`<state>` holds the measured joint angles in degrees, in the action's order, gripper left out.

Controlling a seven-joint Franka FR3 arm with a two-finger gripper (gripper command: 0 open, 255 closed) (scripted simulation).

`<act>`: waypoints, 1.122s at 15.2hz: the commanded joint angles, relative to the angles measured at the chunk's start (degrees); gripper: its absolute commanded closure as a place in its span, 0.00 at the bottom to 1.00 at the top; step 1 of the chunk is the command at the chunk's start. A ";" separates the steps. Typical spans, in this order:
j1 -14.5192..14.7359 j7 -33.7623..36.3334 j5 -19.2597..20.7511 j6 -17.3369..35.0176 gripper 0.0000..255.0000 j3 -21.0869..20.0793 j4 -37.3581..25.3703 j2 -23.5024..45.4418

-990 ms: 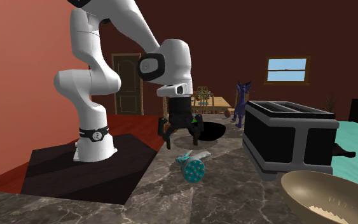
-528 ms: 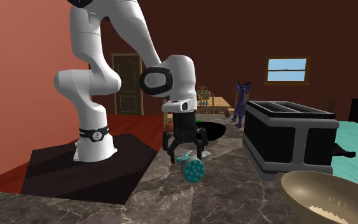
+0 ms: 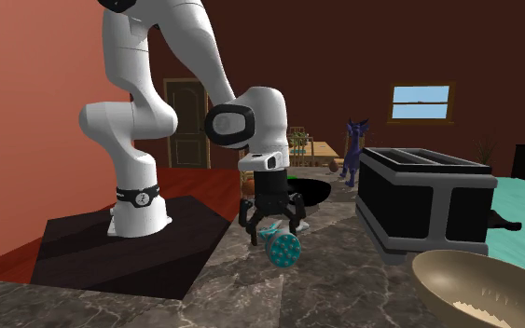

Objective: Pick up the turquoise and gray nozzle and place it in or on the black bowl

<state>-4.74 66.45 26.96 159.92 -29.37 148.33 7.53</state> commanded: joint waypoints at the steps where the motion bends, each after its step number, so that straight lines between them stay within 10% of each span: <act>1: 0.00 0.00 0.00 0.00 0.00 0.00 0.00 0.00; 2: 0.00 0.00 0.00 0.00 0.00 0.00 0.00 0.00; 3: 0.00 0.00 0.00 0.00 1.00 0.00 0.00 0.00; 12: 0.00 0.02 0.03 0.01 1.00 0.01 -0.01 0.02; 17: -1.37 -7.12 -9.30 -3.00 1.00 -2.98 0.63 -5.05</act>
<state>-5.97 60.73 19.67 157.51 -31.79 148.73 3.60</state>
